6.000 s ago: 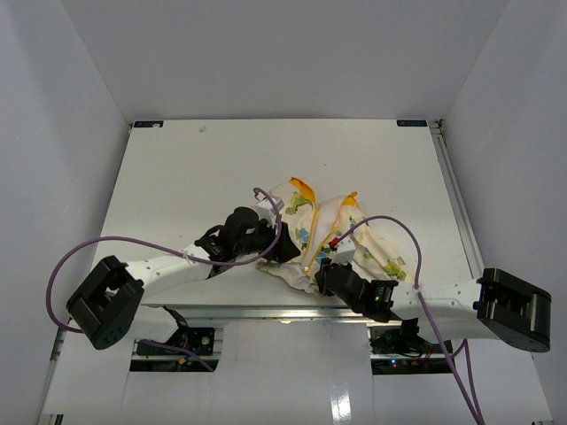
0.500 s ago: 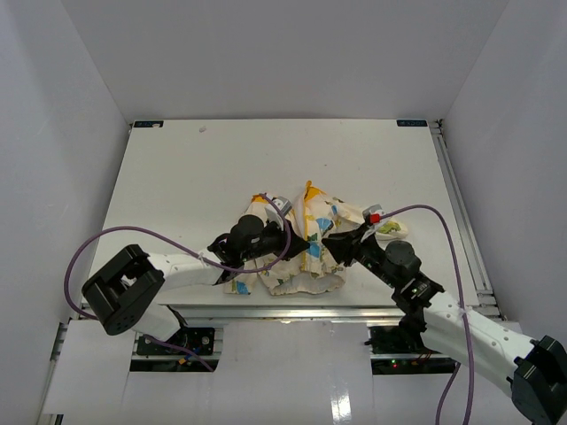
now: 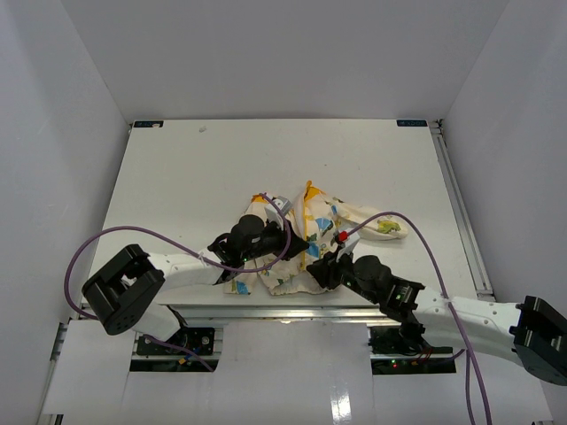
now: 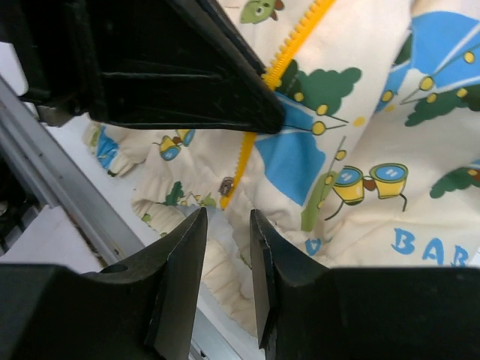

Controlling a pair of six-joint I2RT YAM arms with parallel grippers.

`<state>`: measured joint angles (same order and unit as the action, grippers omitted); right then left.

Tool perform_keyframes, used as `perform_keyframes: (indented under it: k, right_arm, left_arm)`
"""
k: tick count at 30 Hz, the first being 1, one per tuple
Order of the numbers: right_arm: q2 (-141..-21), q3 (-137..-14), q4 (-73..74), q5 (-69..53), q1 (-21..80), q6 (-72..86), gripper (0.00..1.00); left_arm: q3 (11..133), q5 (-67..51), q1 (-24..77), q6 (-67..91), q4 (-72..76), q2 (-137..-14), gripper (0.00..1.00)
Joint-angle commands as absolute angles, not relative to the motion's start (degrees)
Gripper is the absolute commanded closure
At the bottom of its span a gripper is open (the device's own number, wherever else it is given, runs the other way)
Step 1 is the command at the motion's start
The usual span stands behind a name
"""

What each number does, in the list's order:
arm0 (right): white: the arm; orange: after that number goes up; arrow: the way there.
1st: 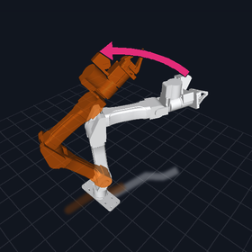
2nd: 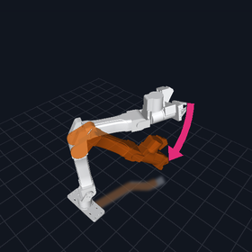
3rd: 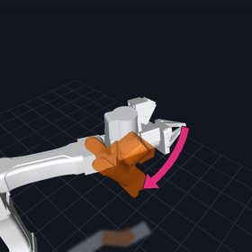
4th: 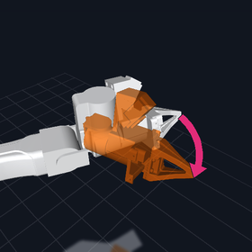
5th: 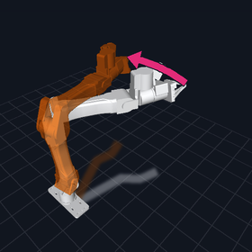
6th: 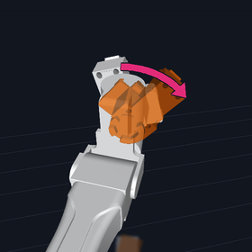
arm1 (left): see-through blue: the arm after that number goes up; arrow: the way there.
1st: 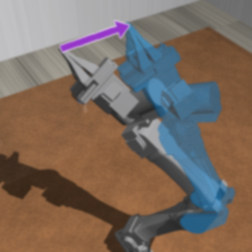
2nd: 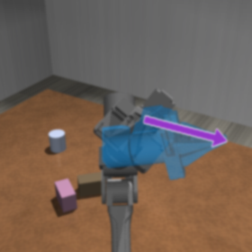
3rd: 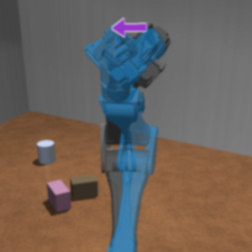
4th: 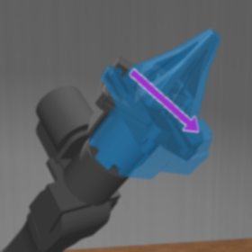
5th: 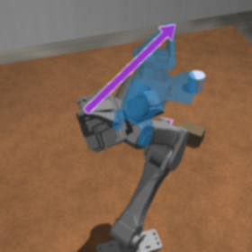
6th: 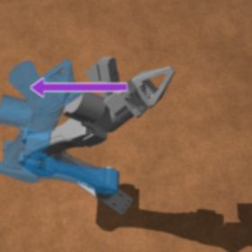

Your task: Zip up the jacket

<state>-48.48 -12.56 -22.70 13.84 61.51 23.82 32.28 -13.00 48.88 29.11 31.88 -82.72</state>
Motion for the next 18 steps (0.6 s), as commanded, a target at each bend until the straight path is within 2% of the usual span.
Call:
perform_keyframes:
  k: [1, 7, 18]
  right_arm:
    - [-50.55, -14.35, -23.64, 22.16, 62.82, 25.97, 0.63]
    - [-51.70, -13.80, -26.37, 24.56, 63.37, 24.14, 0.56]
    - [-54.18, -12.96, -30.07, 23.33, 63.41, 22.46, 0.53]
  left_arm:
    - [34.25, -14.98, 49.13, 29.77, 31.95, -80.79, 1.00]
    - [33.57, -16.77, 49.20, 30.54, 32.92, -80.35, 1.00]
    - [33.84, -20.88, 49.18, 32.34, 35.02, -80.33, 1.00]
